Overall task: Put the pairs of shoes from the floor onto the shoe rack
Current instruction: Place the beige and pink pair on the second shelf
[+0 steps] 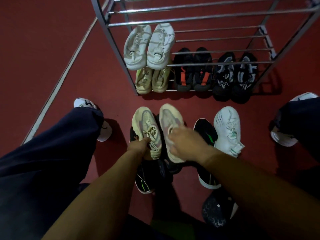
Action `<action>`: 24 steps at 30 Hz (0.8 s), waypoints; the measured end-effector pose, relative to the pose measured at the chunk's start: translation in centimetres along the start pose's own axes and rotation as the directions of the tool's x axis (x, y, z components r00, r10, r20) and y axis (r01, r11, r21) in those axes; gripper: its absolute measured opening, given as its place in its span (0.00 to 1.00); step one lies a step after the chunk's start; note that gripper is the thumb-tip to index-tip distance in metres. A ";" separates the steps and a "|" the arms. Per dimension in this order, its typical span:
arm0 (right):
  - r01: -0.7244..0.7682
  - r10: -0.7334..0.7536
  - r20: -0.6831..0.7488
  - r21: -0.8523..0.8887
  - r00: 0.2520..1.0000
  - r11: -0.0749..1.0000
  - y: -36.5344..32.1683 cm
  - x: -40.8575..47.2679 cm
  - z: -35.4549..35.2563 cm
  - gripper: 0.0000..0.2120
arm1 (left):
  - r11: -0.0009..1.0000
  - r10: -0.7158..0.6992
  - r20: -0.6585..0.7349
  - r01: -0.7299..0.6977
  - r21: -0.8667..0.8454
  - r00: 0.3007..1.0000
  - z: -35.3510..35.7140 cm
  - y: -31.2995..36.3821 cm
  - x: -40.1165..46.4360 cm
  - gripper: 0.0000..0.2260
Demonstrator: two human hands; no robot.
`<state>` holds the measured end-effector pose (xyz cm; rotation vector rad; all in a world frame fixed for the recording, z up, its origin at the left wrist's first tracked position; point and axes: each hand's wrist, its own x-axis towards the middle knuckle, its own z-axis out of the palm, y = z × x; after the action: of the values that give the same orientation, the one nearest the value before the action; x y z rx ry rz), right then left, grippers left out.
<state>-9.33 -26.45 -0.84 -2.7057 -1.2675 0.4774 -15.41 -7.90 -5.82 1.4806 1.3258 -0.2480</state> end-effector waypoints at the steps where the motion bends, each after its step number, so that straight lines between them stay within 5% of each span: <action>1: 0.007 -0.010 0.097 0.033 0.995 0.999 -0.1 -0.7 1.5 0.19 | 1.000 0.002 0.001 -0.002 -0.005 1.000 0.0 -0.2 0.3 0.21; 3: -0.151 0.116 0.133 0.302 0.984 0.941 -0.6 -1.6 3.5 0.19 | 1.000 0.014 -0.008 -0.014 -0.004 1.000 0.0 -0.4 0.7 0.22; 4: -0.285 0.262 0.118 0.512 0.958 0.810 -1.0 -1.4 4.0 0.18 | 1.000 0.019 -0.010 -0.019 -0.003 1.000 0.1 -0.5 0.9 0.23; 6: -0.473 0.584 0.191 0.796 0.789 0.379 -0.9 -0.2 4.3 0.19 | 1.000 0.018 -0.006 -0.018 0.004 1.000 0.3 -0.7 1.4 0.26; 8: -0.625 0.713 0.365 0.769 0.598 0.131 0.3 1.0 4.6 0.23 | 0.999 0.033 -0.026 -0.032 0.014 0.999 0.3 -0.6 1.0 0.27; 11: -0.741 0.612 0.567 0.669 0.552 0.048 1.3 1.2 5.1 0.21 | 0.989 0.142 0.038 -0.143 0.033 0.989 0.2 -0.4 -0.9 0.23; 14: -0.796 0.563 0.592 0.562 0.576 0.224 0.4 1.2 4.8 0.22 | 0.964 0.265 0.302 -0.239 -0.121 0.916 0.1 -0.8 -2.6 0.19; 16: -0.783 0.573 0.563 0.565 0.596 0.259 0.0 1.0 5.0 0.27 | 0.966 0.255 0.343 -0.223 -0.129 0.904 -0.2 -1.0 -2.8 0.20; 22: -0.665 0.468 0.635 0.736 0.614 -0.127 -0.3 0.9 3.2 0.27 | 0.994 0.104 0.229 -0.110 0.013 0.968 -1.4 0.5 -3.3 0.13; 24: -0.675 0.445 0.648 0.728 0.618 -0.123 -0.8 0.9 2.2 0.30 | 0.992 0.068 0.231 -0.092 0.092 0.971 -1.9 1.4 -4.0 0.11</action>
<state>-10.13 -25.31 -2.88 -1.7401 0.4844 1.1430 -16.61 -8.44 -1.30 1.5380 1.0812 -0.4256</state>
